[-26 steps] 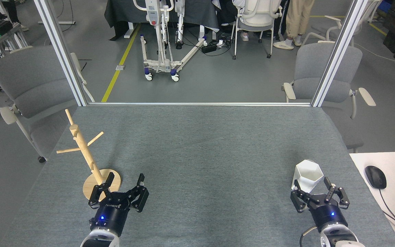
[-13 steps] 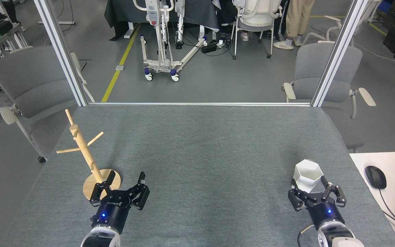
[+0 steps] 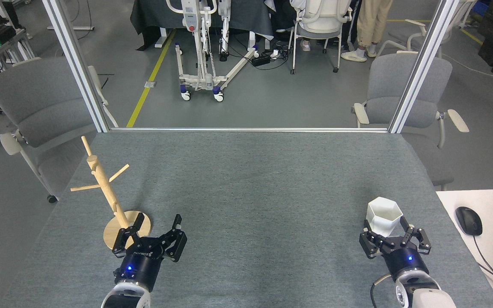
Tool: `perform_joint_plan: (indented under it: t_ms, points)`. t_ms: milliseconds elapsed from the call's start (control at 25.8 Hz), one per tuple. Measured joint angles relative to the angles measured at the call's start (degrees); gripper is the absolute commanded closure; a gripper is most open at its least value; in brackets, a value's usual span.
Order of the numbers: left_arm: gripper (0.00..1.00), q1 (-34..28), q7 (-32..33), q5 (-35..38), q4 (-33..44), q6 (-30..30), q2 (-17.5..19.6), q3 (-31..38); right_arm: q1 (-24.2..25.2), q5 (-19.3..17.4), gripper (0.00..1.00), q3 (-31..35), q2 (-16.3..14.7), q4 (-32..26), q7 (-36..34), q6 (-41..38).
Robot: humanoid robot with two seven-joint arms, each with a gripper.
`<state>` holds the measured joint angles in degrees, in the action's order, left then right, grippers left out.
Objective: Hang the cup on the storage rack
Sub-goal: 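Close the right gripper on the white cup's rim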
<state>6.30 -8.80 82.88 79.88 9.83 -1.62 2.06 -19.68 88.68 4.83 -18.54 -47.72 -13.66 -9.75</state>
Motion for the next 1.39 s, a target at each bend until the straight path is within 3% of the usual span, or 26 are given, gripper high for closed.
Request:
perform_joint_plan:
  t_ms: [1394]
  points:
    - [0.0,1.4,0.0,0.0,-2.4,0.1,0.4,0.0,-5.5,0.0,0.0,0.0,0.4,6.3,0.1,0.1]
